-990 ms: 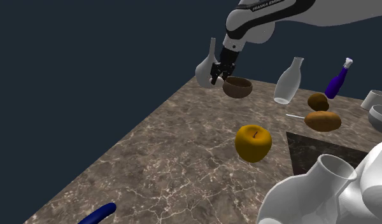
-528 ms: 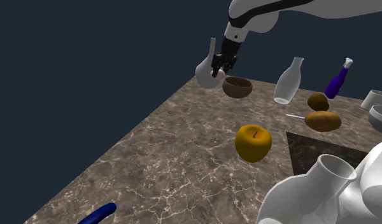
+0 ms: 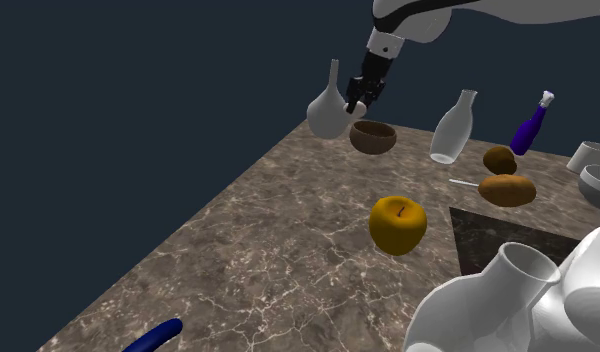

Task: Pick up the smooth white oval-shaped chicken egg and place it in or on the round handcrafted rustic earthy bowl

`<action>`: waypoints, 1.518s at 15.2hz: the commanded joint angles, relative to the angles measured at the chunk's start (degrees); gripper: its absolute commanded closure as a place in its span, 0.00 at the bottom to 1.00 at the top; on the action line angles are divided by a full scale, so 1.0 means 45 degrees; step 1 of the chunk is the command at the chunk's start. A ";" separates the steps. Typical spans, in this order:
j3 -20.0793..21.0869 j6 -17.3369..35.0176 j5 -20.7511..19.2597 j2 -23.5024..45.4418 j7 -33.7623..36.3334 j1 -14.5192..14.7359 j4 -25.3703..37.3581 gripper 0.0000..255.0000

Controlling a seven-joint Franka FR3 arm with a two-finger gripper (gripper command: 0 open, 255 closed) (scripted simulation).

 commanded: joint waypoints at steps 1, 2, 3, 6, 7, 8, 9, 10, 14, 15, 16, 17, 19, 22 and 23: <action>-0.0285 -0.0200 0.0123 0.0121 -0.0642 -0.0338 0.0208 1.00; -0.0422 -0.0299 0.0194 0.0232 -0.0946 -0.0504 0.0357 1.00; -0.0556 -0.0403 0.0270 0.0357 -0.1249 -0.0673 0.0523 1.00; -0.0942 -0.0751 0.0520 0.0811 -0.2151 -0.1202 0.1122 1.00; -0.1064 -0.0879 0.0612 0.0989 -0.2448 -0.1387 0.1357 1.00; -0.1130 -0.0954 0.0666 0.1096 -0.2616 -0.1496 0.1499 1.00; -0.1123 -0.0786 0.0676 0.1093 -0.2647 -0.1491 0.1326 1.00; -0.1118 -0.0620 0.0687 0.1094 -0.2680 -0.1485 0.1156 1.00; -0.1099 0.0037 0.0748 0.1124 -0.2816 -0.1464 0.0517 1.00; -0.1094 0.0198 0.0767 0.1139 -0.2852 -0.1460 0.0366 1.00; -0.1089 0.0359 0.0788 0.1157 -0.2889 -0.1456 0.0219 1.00; -0.1084 0.0519 0.0810 0.1178 -0.2927 -0.1453 0.0076 1.00; -0.1073 0.0835 0.0858 0.1228 -0.3004 -0.1448 -0.0201 1.00; -0.1060 0.1203 0.0922 0.1298 -0.3099 -0.1443 -0.0511 1.00; -0.1059 0.1203 0.0922 0.1300 -0.3099 -0.1444 -0.0509 1.00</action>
